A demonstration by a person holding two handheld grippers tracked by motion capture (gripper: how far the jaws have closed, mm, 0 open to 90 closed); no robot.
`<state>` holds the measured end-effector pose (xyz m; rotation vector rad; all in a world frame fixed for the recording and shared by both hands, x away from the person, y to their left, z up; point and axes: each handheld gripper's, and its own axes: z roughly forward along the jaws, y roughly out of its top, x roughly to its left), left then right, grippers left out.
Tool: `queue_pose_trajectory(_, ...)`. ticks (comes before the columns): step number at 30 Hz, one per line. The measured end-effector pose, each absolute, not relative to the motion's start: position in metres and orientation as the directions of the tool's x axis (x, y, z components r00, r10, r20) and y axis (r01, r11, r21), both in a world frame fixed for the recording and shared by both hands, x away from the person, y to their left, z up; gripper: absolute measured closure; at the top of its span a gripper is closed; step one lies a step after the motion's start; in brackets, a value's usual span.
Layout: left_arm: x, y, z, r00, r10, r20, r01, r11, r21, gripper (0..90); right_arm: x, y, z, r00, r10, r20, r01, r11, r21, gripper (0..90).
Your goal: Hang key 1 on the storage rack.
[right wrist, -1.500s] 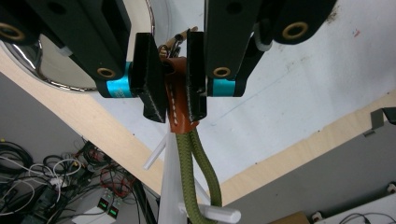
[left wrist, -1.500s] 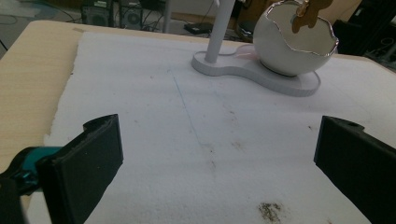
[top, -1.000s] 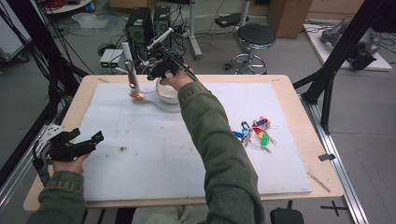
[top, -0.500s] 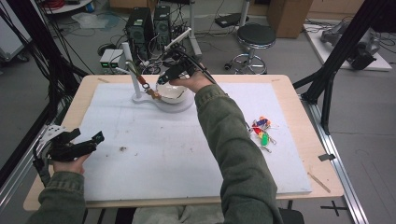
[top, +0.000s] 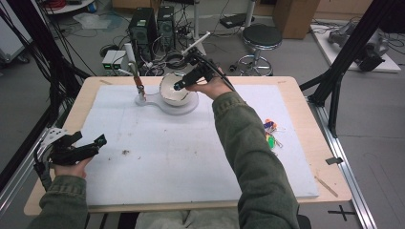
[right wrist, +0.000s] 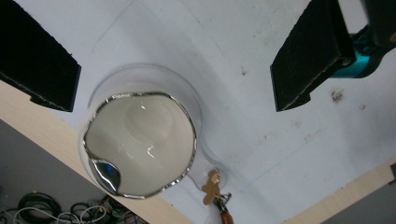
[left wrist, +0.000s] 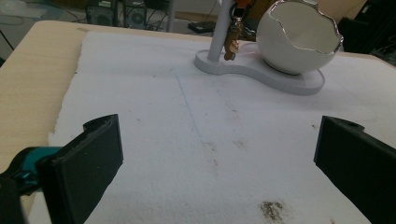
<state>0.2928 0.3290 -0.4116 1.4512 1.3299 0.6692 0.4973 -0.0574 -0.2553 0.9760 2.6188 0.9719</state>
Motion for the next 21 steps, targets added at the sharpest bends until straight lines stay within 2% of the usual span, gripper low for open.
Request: queue_pose_trajectory(21, 0.292, 0.328, -0.411, 0.243, 0.944, -0.224, 0.383, 0.119, 0.916, 1.7, 0.478, -0.138, -0.285, -0.671, 0.737, 0.084, 0.599, 0.472, 0.647, 0.8)
